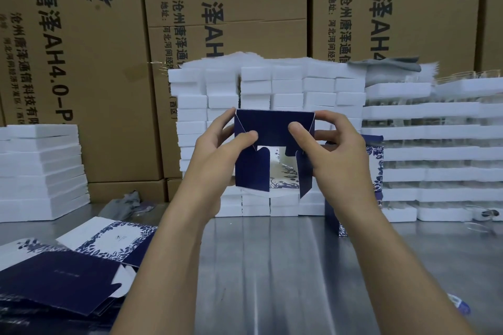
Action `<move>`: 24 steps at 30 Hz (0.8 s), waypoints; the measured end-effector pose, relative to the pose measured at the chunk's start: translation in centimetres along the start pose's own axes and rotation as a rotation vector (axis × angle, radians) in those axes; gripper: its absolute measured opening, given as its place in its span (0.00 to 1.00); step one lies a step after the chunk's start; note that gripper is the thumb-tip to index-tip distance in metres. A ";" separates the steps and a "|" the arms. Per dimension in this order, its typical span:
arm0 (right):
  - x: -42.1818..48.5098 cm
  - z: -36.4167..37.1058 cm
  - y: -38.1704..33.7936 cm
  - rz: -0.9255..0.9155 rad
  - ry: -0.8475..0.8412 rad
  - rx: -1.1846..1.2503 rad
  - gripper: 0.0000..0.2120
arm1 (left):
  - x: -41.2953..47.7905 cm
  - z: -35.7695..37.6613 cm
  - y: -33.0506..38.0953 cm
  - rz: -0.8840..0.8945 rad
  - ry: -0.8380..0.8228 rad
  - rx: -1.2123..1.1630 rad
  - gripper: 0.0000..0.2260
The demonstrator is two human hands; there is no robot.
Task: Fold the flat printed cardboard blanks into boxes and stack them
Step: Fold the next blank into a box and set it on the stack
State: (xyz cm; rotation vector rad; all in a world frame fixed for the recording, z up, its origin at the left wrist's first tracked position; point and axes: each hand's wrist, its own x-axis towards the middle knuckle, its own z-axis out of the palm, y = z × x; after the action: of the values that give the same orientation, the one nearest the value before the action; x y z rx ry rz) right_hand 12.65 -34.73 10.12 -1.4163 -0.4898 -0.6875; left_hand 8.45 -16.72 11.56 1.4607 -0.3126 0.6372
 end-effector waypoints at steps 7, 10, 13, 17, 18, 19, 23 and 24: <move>0.1 0.1 0.1 -0.019 0.052 -0.006 0.19 | -0.6 -0.5 -1.0 0.061 -0.334 0.208 0.58; -0.1 0.1 -0.1 -0.048 0.072 -0.022 0.20 | -0.6 -0.3 -1.3 0.069 -0.378 0.286 0.65; 0.0 0.1 0.1 -0.062 0.076 -0.009 0.20 | -0.6 -0.2 -1.6 0.080 -0.376 0.304 0.64; 0.6 -0.3 0.5 -0.068 -0.076 -0.012 0.21 | -0.2 -0.5 -1.4 0.068 -0.325 0.183 0.51; 0.8 -0.6 0.5 -0.054 -0.161 0.008 0.22 | -0.1 -0.5 -1.3 0.056 -0.299 0.137 0.47; 0.9 -0.9 0.5 -0.040 -0.247 0.025 0.23 | 0.1 -0.6 -1.2 0.054 -0.272 0.109 0.44; 0.8 -1.5 0.6 -0.090 -0.334 0.023 0.28 | 0.4 -0.7 -1.3 0.130 -0.164 0.129 0.38; 0.7 -1.4 0.6 -0.104 -0.309 0.040 0.28 | 0.5 -0.7 -1.4 0.130 -0.156 0.130 0.37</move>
State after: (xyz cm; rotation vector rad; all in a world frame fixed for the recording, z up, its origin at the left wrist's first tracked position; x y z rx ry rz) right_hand 13.46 -36.16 9.96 -1.4737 -0.8201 -0.5393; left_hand 9.47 -15.87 10.63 1.6286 -0.4984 0.6584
